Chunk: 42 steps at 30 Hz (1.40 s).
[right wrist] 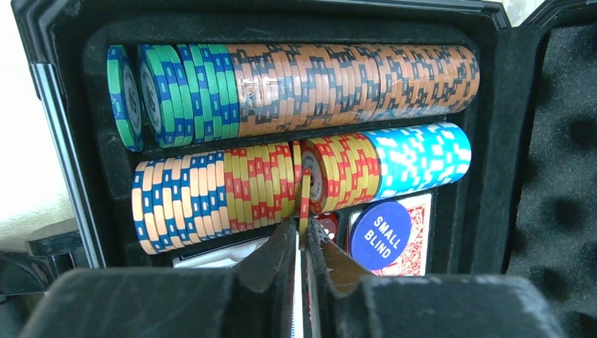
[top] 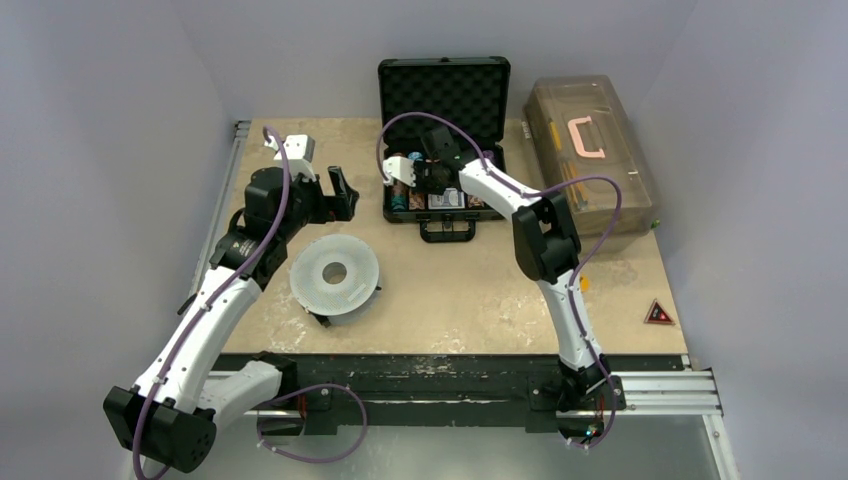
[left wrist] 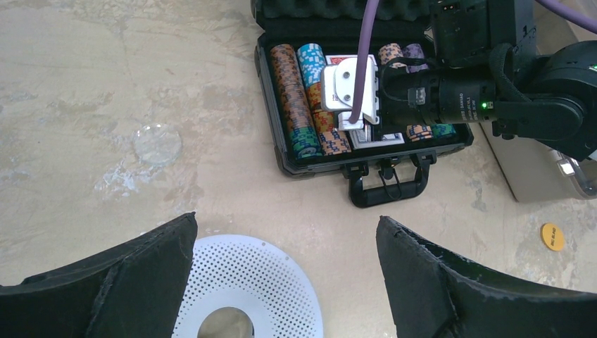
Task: Pack up texas hold em set
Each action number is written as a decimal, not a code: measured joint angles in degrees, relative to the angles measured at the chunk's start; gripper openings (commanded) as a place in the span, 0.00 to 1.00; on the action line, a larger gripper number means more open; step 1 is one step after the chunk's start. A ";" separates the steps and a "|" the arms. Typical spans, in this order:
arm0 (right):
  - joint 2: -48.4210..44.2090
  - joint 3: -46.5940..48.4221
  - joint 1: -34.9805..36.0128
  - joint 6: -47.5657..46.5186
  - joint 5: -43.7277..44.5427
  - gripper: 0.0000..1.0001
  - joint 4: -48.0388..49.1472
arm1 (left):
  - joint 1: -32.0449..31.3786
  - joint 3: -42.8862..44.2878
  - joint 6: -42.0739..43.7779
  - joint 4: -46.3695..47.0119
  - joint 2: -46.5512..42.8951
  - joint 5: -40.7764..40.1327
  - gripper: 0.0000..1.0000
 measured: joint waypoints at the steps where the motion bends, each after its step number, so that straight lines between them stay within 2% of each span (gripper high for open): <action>1: 0.00 0.00 0.02 0.24 0.00 0.20 0.00 | 0.00 0.00 -0.02 0.00 0.02 -0.02 0.95; 8: -0.79 -1.46 0.26 5.20 1.22 0.40 4.00 | 0.00 0.00 -0.04 -0.02 0.31 0.00 0.94; 13: -4.39 -6.10 0.61 11.96 1.09 0.48 9.51 | 0.00 0.00 -0.04 0.00 0.33 0.00 0.95; 15: -7.41 -9.44 0.90 16.46 1.90 0.59 12.46 | 0.00 0.00 -0.04 -0.02 0.33 -0.02 0.95; 17: -11.52 -13.70 1.16 21.22 3.80 0.75 15.28 | 0.00 0.00 -0.07 -0.02 0.33 0.00 0.95; 19: -15.89 -18.34 1.27 26.73 6.08 0.77 18.64 | 0.00 0.00 -0.09 -0.02 0.39 0.00 0.95; 21: -19.45 -21.27 1.31 33.81 7.98 0.88 21.14 | 0.00 0.00 -0.11 -0.02 0.61 0.00 0.95; 22: -20.31 -21.46 1.29 37.92 8.79 0.88 22.10 | 0.00 0.00 -0.11 -0.02 0.76 0.00 0.95; 25: -20.61 -21.20 0.85 51.58 8.66 0.77 24.83 | 0.00 0.00 -0.11 -0.13 1.20 -0.04 0.95; 26: -20.24 -21.11 0.66 55.28 8.04 0.67 25.11 | 0.00 0.00 -0.11 -0.20 1.27 -0.07 0.95; 27: -19.69 -21.07 0.31 59.63 6.88 0.53 25.49 | 0.00 0.00 -0.13 -0.24 1.29 -0.07 0.95; 29: -17.84 -20.44 -0.57 66.55 3.96 0.06 25.70 | 0.00 0.00 -0.11 -0.28 1.31 -0.07 0.95; 30: -16.33 -19.58 -1.20 69.68 2.16 0.00 25.77 | 0.00 0.00 -0.11 -0.28 1.31 -0.07 0.95; 34: -9.97 -17.84 -4.46 80.46 -6.01 0.00 28.11 | 0.00 0.00 -0.11 -0.35 1.36 -0.04 0.95; 42: -3.61 -17.94 -9.16 90.33 -19.85 0.00 36.09 | 0.00 0.00 -0.13 -0.33 1.36 0.22 0.95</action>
